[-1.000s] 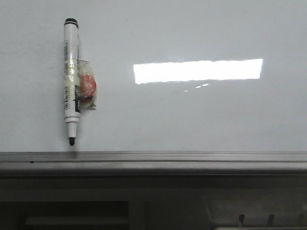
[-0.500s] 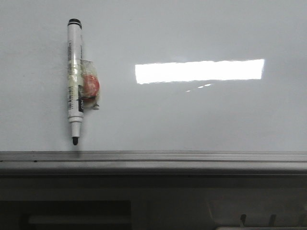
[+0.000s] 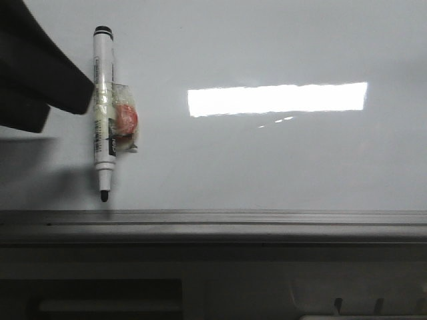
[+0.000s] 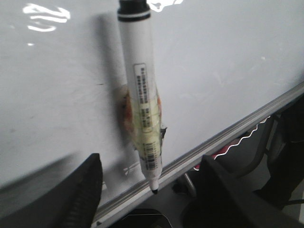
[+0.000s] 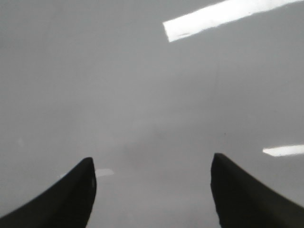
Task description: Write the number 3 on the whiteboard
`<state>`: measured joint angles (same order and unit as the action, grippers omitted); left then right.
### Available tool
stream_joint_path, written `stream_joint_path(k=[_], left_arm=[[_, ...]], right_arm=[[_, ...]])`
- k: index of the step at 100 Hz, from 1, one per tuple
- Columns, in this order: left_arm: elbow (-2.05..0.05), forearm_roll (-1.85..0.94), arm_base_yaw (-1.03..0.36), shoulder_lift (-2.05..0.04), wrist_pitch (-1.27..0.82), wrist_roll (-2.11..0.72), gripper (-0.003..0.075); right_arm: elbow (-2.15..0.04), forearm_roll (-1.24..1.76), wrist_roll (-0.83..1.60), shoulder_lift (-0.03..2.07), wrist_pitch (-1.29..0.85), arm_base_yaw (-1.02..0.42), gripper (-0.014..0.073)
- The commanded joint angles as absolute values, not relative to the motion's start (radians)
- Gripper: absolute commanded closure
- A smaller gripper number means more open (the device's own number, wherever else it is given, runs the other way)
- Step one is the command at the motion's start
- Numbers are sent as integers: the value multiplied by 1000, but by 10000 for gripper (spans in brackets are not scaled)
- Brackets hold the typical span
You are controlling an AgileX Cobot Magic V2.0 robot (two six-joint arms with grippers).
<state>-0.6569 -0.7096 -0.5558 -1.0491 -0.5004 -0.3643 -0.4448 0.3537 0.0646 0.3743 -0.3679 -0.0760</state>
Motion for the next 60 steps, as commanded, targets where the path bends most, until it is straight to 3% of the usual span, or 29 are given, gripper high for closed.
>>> stream_joint_path(k=[1,19,33,40,52,60], left_arm=[[-693,-745,-600,-1084,-411,-356,324],[-695,-747,-622,-1159,-380,-355,341],[-695,-747,-622,-1188,-357,-355,411],[-695,-747,-622,-1195,-344,-355,494],[-695,-747,-622,-1194,-339,-357,741],[-713,-747,-622,-1175,-373,-385,741]], right_arm=[[-484,351,67,391,-303,-69,133],[-484,351,67,391,-305,-69,133],[-484,351,67,391,-309,-69,133],[-484,351,67,391,-312,-69,133],[-508,351,67,391,-345,-82,133],[-554,357,98,393,-375,-115,133]])
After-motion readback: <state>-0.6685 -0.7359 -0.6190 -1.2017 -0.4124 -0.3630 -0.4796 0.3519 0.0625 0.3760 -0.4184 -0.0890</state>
